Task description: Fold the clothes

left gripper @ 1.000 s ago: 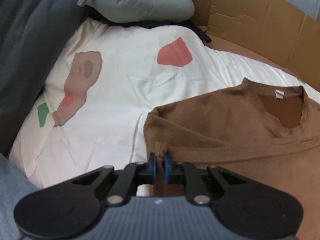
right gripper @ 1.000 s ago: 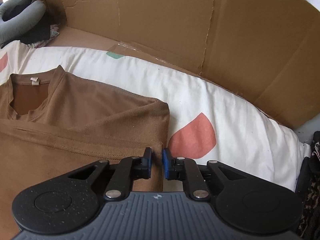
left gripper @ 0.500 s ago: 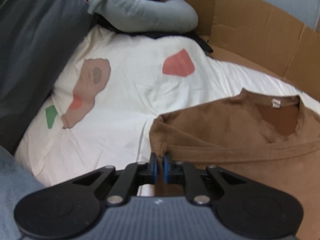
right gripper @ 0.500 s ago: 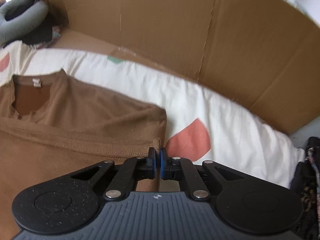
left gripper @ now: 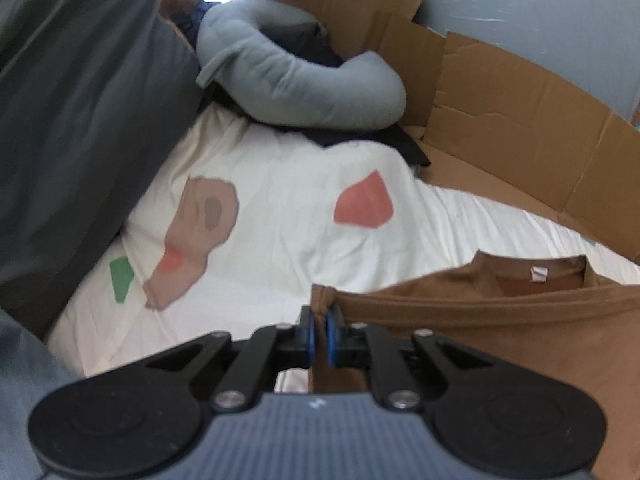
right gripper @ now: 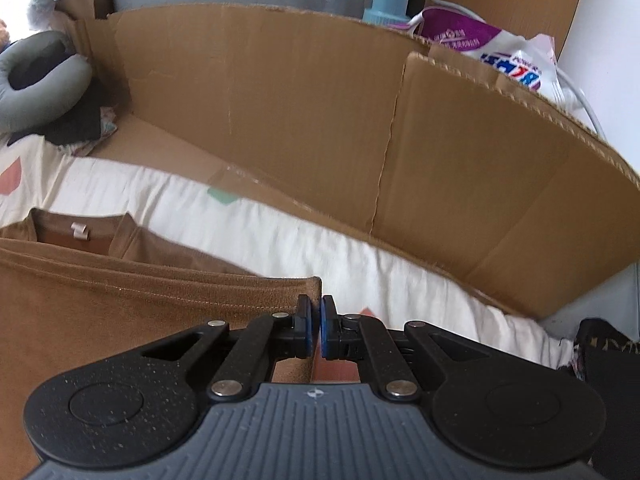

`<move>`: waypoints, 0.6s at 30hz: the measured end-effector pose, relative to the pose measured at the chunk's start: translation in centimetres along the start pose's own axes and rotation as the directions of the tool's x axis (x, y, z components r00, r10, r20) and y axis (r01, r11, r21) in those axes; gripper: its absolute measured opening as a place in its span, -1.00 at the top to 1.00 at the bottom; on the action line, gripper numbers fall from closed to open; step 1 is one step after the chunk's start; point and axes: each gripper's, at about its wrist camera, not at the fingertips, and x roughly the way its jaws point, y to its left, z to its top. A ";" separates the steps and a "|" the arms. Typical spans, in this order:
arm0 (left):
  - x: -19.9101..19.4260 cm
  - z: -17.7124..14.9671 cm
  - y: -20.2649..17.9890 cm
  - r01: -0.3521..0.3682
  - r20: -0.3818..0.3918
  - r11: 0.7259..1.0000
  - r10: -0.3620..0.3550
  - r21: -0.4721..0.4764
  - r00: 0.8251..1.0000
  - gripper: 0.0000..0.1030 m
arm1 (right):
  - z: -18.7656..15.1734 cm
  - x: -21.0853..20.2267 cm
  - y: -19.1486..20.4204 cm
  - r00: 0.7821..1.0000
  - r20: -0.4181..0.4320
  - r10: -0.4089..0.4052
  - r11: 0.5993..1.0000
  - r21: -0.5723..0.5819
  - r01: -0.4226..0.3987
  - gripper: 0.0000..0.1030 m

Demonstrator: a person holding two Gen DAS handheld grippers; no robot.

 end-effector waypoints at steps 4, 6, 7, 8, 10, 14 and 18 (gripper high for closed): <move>0.5 1.2 -0.2 -0.012 0.004 1.000 0.012 0.000 1.000 0.88 | 1.2 0.6 0.3 1.000 0.010 -0.015 1.000 -0.002 0.015 0.96; 0.8 1.7 -0.3 -0.014 0.005 1.000 0.014 0.002 1.000 0.88 | 1.8 0.8 0.3 1.000 0.013 -0.020 1.000 0.003 0.020 0.96; 0.9 2.0 -0.3 -0.014 0.004 1.000 0.014 0.006 1.000 0.87 | 2.1 0.9 0.3 1.000 0.014 -0.023 1.000 0.005 0.023 0.96; 1.1 2.3 -0.3 -0.015 0.004 1.000 0.014 0.009 1.000 0.88 | 2.3 1.1 0.3 1.000 0.014 -0.026 1.000 0.008 0.026 0.96; 1.5 2.8 -0.3 -0.013 -0.003 1.000 0.013 0.013 1.000 0.88 | 2.8 1.7 0.4 1.000 0.001 -0.031 1.000 0.007 0.031 0.96; 3.3 3.4 -0.3 -0.005 -0.045 1.000 0.005 0.007 0.999 0.88 | 3.2 3.6 1.0 0.998 -0.042 -0.047 0.999 -0.007 0.047 0.96; 5.3 3.6 -0.5 -0.009 -0.085 1.000 0.010 0.023 0.996 0.87 | 3.4 5.4 1.6 0.995 -0.076 -0.061 0.998 -0.016 0.060 0.96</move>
